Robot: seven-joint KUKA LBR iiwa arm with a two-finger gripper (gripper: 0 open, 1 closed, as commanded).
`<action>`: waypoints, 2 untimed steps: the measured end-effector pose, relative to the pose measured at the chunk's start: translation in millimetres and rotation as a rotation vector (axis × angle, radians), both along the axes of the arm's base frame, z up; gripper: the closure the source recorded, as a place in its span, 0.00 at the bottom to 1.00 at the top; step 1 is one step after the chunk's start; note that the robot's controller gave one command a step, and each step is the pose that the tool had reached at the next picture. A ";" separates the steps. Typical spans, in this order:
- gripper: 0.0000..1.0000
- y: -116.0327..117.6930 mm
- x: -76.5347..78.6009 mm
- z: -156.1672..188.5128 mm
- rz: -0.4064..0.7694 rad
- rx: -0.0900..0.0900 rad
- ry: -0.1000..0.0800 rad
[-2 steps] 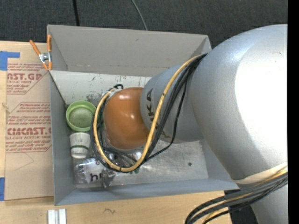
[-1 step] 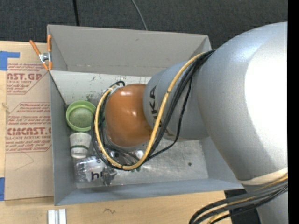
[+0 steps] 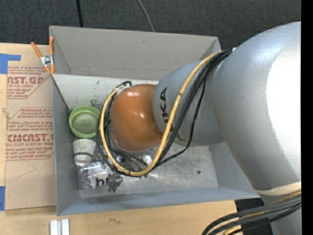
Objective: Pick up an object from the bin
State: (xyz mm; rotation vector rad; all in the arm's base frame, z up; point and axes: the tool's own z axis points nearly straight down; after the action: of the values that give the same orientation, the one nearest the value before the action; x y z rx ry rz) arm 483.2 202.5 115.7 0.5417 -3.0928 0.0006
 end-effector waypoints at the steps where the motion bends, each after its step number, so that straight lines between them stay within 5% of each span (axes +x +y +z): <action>1: 1.00 0.3 0.4 11.8 0.000 0.001 -0.002; 2: 1.00 0.1 -0.6 24.2 0.000 -0.001 0.002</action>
Offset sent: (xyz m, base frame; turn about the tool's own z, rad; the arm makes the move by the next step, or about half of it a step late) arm 0.0000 -0.0002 0.0644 0.0000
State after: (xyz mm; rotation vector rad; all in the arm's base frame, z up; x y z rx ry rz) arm 482.7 202.6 139.8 0.5420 -3.0908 0.0011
